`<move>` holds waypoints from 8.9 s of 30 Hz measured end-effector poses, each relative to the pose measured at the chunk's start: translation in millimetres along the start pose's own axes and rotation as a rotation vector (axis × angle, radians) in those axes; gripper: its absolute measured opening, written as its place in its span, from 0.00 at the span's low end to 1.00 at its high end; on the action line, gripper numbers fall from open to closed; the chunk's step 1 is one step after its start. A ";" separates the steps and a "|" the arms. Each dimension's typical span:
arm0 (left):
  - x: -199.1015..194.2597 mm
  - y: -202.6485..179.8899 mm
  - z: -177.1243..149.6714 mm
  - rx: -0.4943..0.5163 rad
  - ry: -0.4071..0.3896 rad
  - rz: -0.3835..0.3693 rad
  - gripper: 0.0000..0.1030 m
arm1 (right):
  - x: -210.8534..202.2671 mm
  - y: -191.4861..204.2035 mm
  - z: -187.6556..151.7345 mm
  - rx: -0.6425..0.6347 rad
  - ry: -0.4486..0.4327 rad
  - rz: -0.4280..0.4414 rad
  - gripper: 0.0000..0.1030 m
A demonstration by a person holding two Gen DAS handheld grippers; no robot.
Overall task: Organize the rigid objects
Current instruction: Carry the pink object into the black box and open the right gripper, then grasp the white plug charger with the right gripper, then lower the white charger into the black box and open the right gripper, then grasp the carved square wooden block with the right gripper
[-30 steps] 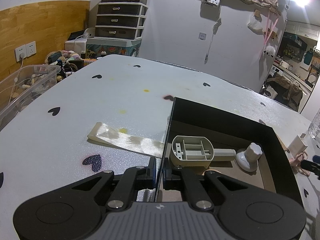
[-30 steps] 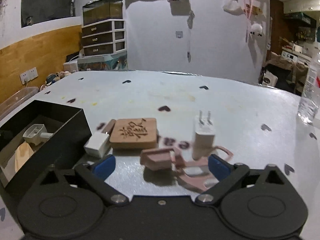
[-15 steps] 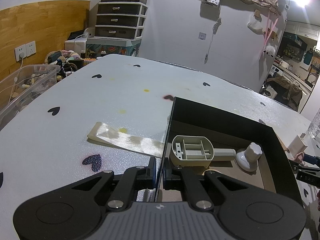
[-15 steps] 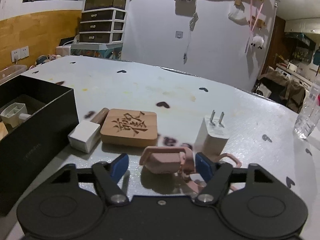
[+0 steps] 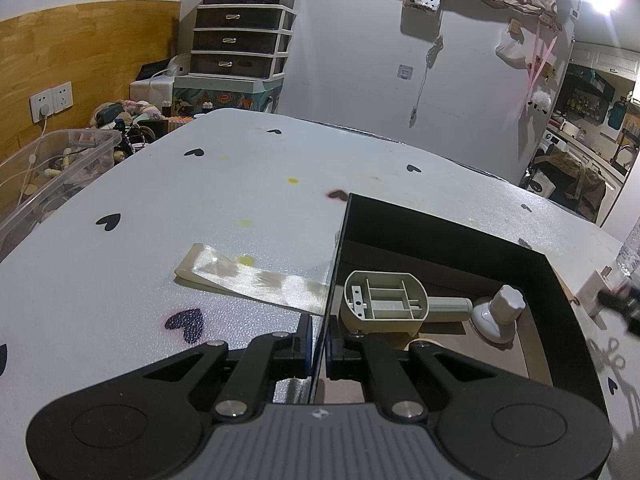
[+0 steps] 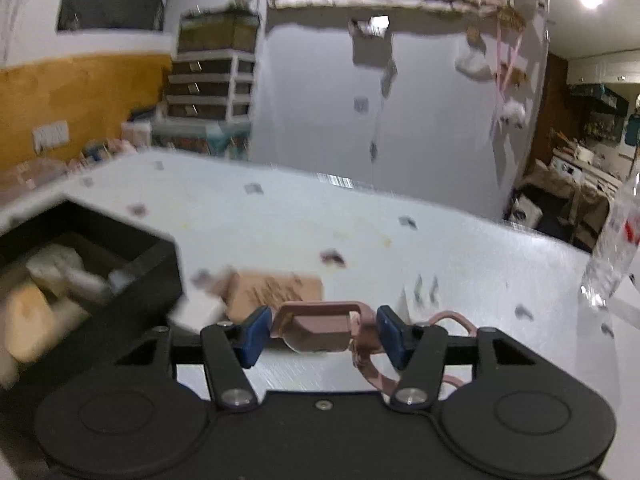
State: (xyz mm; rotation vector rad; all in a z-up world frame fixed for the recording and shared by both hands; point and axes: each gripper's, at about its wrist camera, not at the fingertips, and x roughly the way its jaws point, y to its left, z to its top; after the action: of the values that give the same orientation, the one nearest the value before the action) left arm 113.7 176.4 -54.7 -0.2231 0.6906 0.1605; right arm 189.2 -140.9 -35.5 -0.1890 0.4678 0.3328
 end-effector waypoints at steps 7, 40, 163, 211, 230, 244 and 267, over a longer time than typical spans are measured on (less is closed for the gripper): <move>-0.2 1.8 -0.4 -0.004 0.000 0.001 0.06 | -43.0 36.0 47.7 -0.072 -0.170 0.142 0.57; -0.5 5.5 -2.7 -0.007 -0.008 -0.033 0.06 | 51.6 140.2 62.9 0.578 0.372 0.304 0.58; -0.4 2.5 0.9 0.003 -0.003 -0.007 0.05 | -28.9 6.9 55.2 0.239 -0.052 0.425 0.27; -5.9 12.4 3.1 -0.019 -0.004 -0.064 0.06 | 17.1 116.2 28.8 -0.073 0.329 0.906 0.11; -6.3 11.3 2.5 -0.017 -0.004 -0.057 0.06 | 25.4 132.2 30.0 0.004 0.333 0.940 0.09; -7.4 11.0 3.1 -0.014 -0.002 -0.047 0.06 | -17.6 95.8 42.8 0.022 0.157 0.807 0.62; -9.4 -2.6 4.1 0.020 -0.004 0.010 0.05 | 0.5 -14.9 14.5 0.214 0.023 0.263 1.00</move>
State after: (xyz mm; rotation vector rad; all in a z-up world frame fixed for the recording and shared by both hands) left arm 109.7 174.3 -45.1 -0.2003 0.6894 0.1640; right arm 200.8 -150.9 -21.5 0.0780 0.5490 0.5352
